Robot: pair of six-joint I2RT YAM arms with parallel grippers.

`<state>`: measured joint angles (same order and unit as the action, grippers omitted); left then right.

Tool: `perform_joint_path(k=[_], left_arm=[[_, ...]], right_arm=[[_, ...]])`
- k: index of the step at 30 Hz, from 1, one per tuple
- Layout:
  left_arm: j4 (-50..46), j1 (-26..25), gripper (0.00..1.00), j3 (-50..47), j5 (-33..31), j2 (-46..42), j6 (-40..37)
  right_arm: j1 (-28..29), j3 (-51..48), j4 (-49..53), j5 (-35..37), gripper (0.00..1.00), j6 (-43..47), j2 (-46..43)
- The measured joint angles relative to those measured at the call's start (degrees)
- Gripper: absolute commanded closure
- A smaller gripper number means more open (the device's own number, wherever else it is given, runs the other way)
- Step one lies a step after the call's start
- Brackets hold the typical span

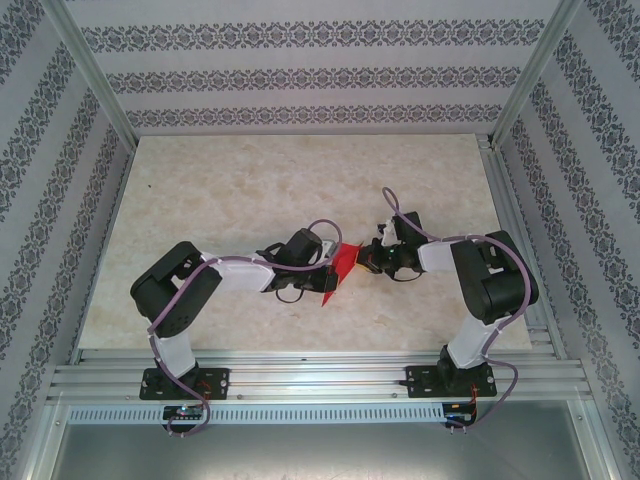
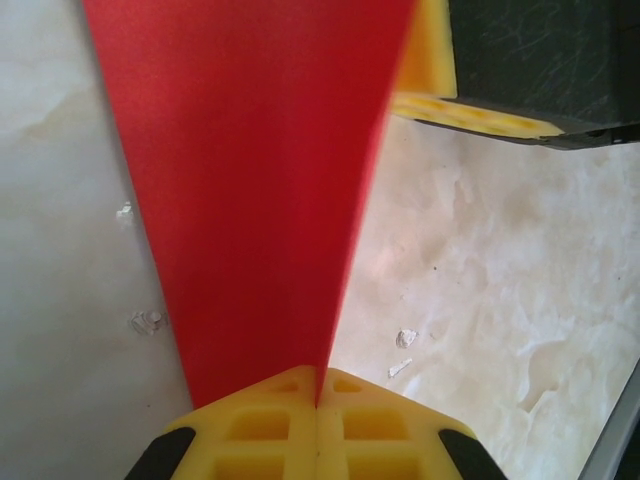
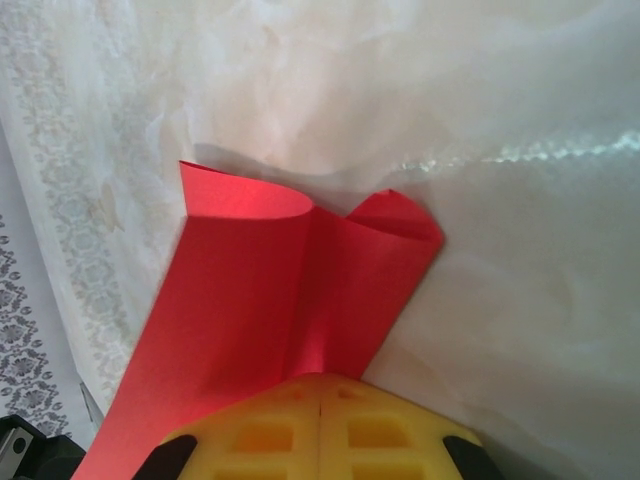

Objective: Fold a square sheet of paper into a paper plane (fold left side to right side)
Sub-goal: Fold the wing for the fifth time at the center of the table.

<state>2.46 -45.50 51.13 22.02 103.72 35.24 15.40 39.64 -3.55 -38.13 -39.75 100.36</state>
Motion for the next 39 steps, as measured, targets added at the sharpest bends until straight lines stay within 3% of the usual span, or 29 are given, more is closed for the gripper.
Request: perform_joint_path(k=[39], left_arm=[[0.8, 6.9, 1.0, 3.8, 13.4, 6.3, -1.2]], right_arm=[[1.0, 3.8, 6.4, 1.9, 0.96, 5.2, 0.9]])
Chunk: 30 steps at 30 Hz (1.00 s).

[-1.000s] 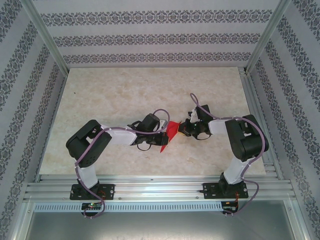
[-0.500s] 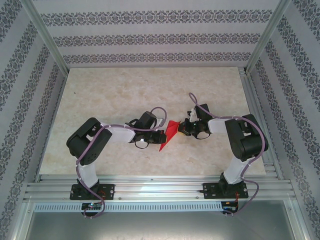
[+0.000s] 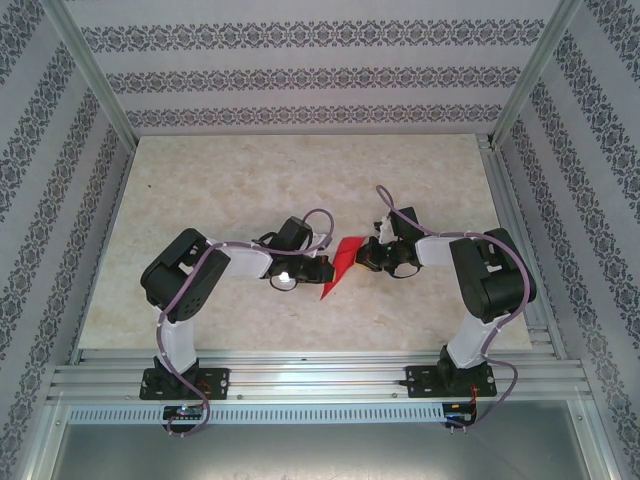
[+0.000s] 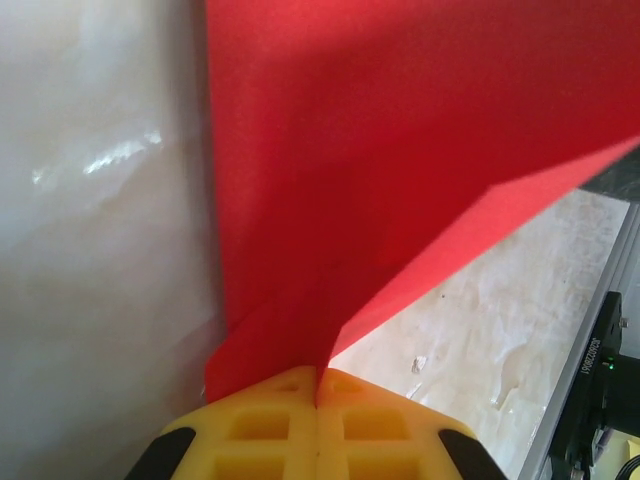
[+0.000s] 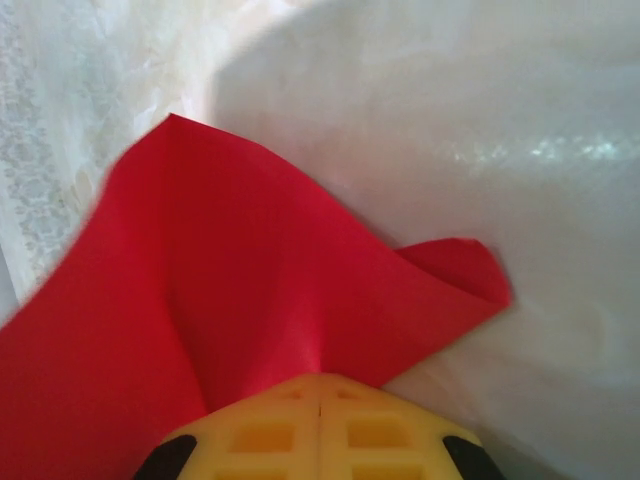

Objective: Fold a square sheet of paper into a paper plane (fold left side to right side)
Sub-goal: Fold the wing for the fifth time at the center of the table.

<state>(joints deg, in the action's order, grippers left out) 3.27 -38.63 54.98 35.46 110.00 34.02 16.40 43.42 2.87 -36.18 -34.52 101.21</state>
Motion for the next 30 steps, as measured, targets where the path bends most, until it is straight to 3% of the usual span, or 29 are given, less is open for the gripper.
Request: perform_joint_path(k=[6, 13, 22, 30], left_arm=[[-3.9, 0.0, 1.0, 4.1, 0.5, 0.5, -3.8], [-7.3, 0.0, 1.0, 5.8, 0.2, 0.7, -6.7], [-7.7, 0.0, 1.0, 5.8, 0.2, 2.1, -7.1], [-7.8, 0.3, 1.0, 6.6, 0.5, 3.1, -7.1]], right_arm=[[0.0, 0.6, 0.6, 0.2, 0.94, 0.4, 0.2], [-1.1, 0.6, 3.9, 3.2, 0.79, 2.7, -3.3], [-4.0, 0.0, 8.4, 4.4, 0.83, 5.6, -10.6], [1.1, -2.9, 1.9, 0.2, 0.84, 2.9, -11.2]])
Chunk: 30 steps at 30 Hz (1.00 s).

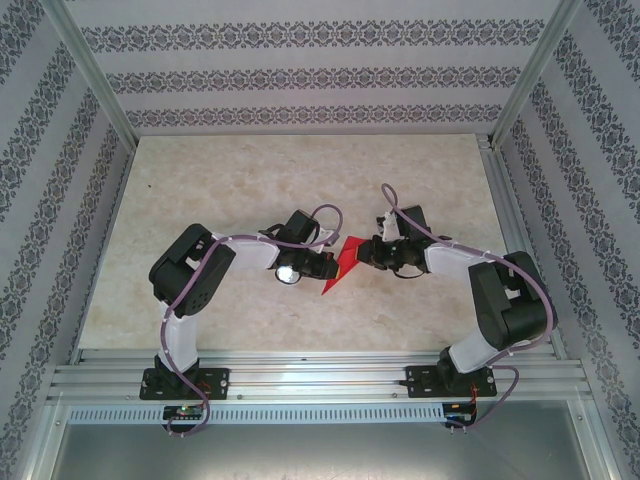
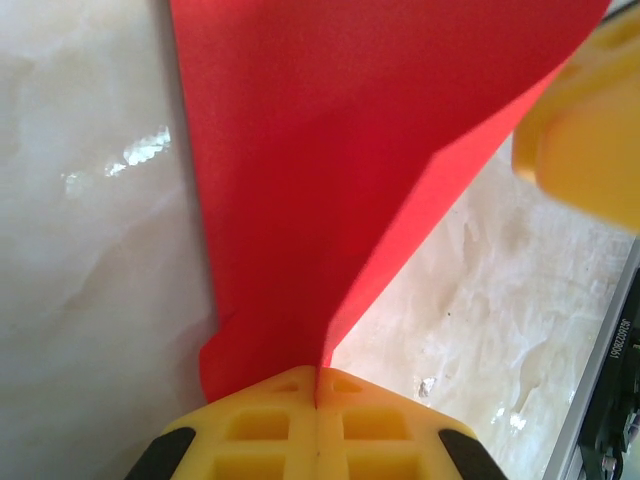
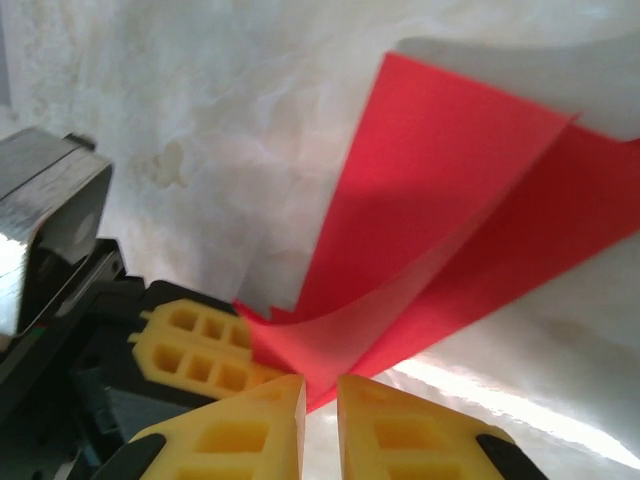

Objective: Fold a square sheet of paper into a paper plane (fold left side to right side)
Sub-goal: Fold the wing for the fifth time at the center of the table.

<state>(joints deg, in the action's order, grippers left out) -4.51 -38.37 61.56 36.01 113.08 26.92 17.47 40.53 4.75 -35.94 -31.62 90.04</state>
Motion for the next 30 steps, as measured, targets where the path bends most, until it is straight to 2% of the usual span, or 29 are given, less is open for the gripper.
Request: perform_joint_path(k=[12, 20, 30], left_arm=[[0.0, 0.5, 1.0, 0.8, 1.0, 0.7, -0.1], [-0.4, 0.5, 0.79, 1.1, 1.2, 0.7, -0.5], [-4.4, 0.5, 0.62, 2.6, 1.0, -1.1, -2.1]], right_arm=[[1.7, 0.0, -6.8, -1.7, 0.84, -3.3, 4.9], [1.7, 0.7, -7.2, -1.4, 0.84, -3.5, 6.5], [1.7, 1.1, -7.4, -1.0, 0.85, -3.5, 7.5]])
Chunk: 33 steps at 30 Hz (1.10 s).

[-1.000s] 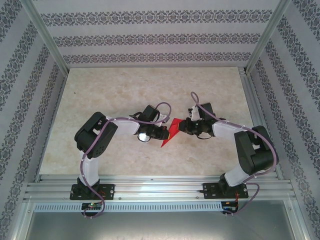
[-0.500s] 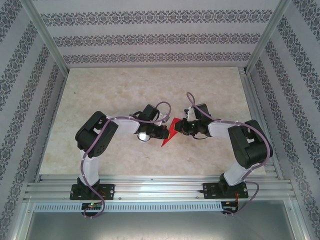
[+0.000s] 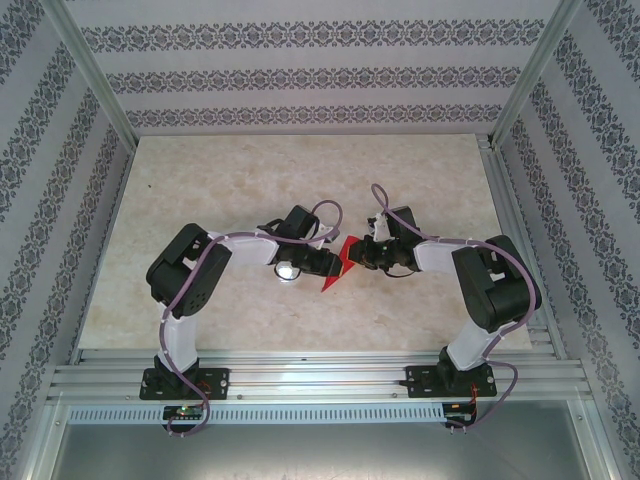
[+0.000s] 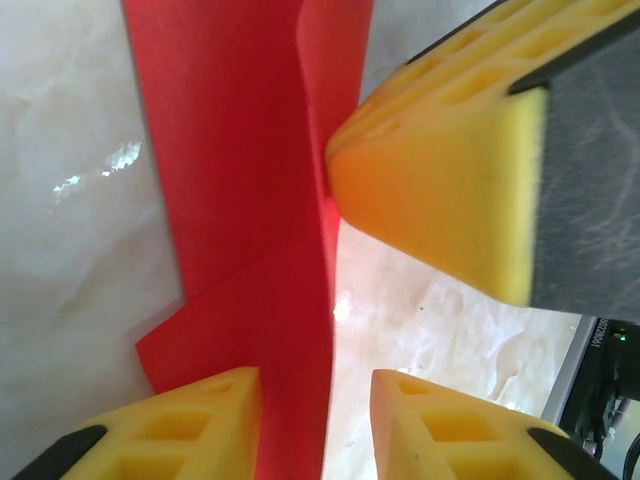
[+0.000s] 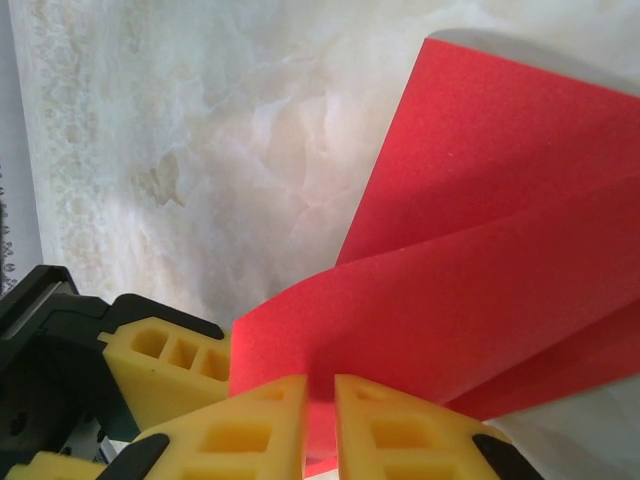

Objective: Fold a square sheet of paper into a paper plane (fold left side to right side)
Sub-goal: Fold the wing for the fifth time at the center of the table.

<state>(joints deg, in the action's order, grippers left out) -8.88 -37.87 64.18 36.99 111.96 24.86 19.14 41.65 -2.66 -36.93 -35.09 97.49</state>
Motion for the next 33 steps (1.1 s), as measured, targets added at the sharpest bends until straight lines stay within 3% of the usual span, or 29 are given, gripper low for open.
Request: perform_joint_path(k=[12, 33], left_arm=[[-6.5, 0.0, 0.51, 4.6, -3.4, -0.7, -3.6], [-8.7, 0.0, 0.63, 7.0, -3.2, 2.7, -5.8]], right_arm=[[0.0, 0.4, 0.0, 0.0, 0.84, 0.0, 0.1], [0.0, 0.6, 0.1, 0.0, 0.85, 0.0, 0.1]])
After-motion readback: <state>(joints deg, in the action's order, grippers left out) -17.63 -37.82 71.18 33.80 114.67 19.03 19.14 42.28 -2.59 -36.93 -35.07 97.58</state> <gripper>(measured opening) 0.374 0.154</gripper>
